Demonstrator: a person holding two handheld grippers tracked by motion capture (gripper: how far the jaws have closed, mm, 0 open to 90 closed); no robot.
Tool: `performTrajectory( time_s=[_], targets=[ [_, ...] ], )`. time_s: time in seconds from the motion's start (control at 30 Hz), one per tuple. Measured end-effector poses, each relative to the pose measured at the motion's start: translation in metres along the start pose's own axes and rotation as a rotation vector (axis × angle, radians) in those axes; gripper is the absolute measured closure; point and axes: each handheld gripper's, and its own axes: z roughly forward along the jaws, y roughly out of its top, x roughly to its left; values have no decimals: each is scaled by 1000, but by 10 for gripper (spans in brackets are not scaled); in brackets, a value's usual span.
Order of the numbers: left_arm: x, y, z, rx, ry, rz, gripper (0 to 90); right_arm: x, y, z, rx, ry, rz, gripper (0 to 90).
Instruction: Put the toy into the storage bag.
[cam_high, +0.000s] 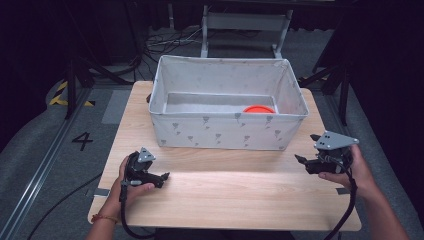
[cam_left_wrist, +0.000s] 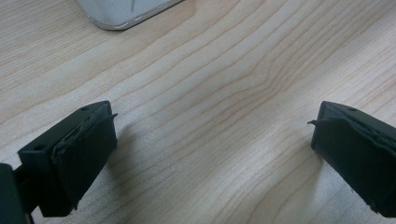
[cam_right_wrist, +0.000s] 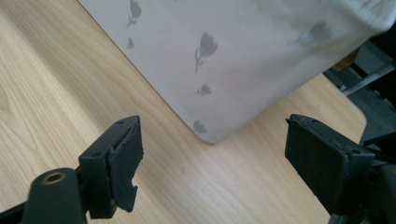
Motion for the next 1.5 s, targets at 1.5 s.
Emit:
performTrajectory(
  time_s=[1.5],
  targets=[
    [-1,-1,-1,-1,6,-5,5,15,-132,54,11,138,355,157]
  ],
)
